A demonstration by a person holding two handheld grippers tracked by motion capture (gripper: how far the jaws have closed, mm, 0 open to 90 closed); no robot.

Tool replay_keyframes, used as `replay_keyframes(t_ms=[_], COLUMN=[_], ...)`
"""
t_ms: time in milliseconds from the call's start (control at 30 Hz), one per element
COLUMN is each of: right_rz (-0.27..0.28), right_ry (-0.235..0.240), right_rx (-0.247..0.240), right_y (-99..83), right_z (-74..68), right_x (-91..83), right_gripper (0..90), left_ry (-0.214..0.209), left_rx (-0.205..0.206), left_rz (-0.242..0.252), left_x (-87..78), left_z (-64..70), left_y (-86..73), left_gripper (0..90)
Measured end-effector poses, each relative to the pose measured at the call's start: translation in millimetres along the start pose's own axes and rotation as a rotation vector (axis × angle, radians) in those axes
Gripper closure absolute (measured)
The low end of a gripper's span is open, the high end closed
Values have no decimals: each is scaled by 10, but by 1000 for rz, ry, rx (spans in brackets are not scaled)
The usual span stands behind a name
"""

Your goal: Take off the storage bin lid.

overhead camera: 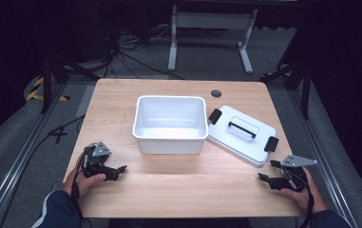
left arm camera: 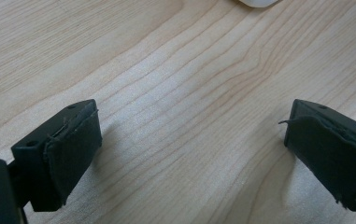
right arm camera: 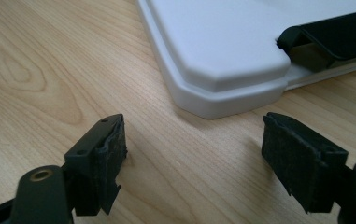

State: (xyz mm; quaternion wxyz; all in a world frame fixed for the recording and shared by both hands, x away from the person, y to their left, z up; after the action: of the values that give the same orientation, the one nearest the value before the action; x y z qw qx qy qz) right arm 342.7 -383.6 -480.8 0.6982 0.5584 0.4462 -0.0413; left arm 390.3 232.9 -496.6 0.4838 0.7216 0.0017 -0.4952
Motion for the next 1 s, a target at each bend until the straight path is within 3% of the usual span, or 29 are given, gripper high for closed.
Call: replay_keyframes(t_ms=[200, 1000], right_rz=[0, 0], right_ry=[0, 0], right_rx=[0, 0], right_y=[0, 0], right_z=[0, 0], right_x=[0, 0], right_gripper=[223, 222], left_ry=[-8, -10], left_rx=[-15, 11], left_rz=[-7, -7], left_x=[5, 24], left_z=[11, -10], left_y=[3, 16], left_gripper=[34, 8])
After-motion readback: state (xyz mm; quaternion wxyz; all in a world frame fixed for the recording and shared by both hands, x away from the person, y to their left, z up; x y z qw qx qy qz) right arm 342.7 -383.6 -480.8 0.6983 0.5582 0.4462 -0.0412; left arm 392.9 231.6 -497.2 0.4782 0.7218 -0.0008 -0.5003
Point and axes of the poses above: each handheld gripper's, and its own axes: x roughly forward along the jaws, y roughly out of its top, z roughly to its right, the point moved 2 cm from there along x, roughly forward along the jaws, and after that the axes turned 4 degrees about x, right-handed, at the moved point
